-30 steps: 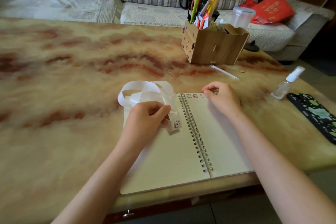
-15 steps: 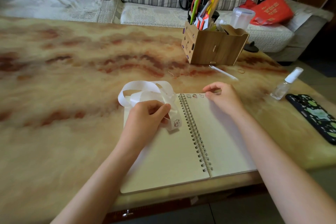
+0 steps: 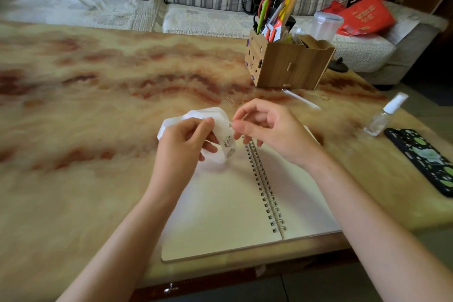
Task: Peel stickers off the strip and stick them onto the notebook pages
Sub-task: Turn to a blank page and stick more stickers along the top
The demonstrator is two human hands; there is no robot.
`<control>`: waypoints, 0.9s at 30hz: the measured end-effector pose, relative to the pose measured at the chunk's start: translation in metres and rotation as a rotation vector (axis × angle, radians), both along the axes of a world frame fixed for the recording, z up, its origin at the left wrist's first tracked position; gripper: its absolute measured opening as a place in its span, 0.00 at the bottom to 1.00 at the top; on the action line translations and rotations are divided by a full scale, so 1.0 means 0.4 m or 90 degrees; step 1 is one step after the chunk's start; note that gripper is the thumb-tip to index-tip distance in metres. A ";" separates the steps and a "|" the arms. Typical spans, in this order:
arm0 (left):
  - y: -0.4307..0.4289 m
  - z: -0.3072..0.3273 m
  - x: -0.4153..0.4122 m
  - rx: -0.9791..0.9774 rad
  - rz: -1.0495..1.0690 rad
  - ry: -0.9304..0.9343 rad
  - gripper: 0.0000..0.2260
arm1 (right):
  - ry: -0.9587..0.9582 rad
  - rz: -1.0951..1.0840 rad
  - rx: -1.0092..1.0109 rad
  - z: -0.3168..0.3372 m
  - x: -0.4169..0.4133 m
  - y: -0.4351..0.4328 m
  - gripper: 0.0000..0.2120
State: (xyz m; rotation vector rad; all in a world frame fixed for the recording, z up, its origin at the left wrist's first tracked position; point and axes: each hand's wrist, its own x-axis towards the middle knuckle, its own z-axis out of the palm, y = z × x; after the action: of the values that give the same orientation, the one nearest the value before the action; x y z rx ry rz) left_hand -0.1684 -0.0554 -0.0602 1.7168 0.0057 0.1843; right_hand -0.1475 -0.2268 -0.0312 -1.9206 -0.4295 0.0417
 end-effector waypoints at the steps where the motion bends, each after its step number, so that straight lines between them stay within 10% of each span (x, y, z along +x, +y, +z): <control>1: 0.003 0.001 0.001 -0.007 0.007 -0.003 0.11 | 0.005 0.007 0.005 -0.001 -0.003 0.003 0.05; 27: -0.002 0.008 -0.009 -0.031 -0.066 0.025 0.09 | -0.049 -0.041 0.066 -0.031 -0.009 0.019 0.06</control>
State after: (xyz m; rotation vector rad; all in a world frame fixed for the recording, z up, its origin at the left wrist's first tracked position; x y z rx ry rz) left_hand -0.1719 -0.0562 -0.0571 1.6678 -0.0487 0.0732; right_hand -0.1511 -0.2191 -0.0437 -1.8367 -0.4132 -0.0953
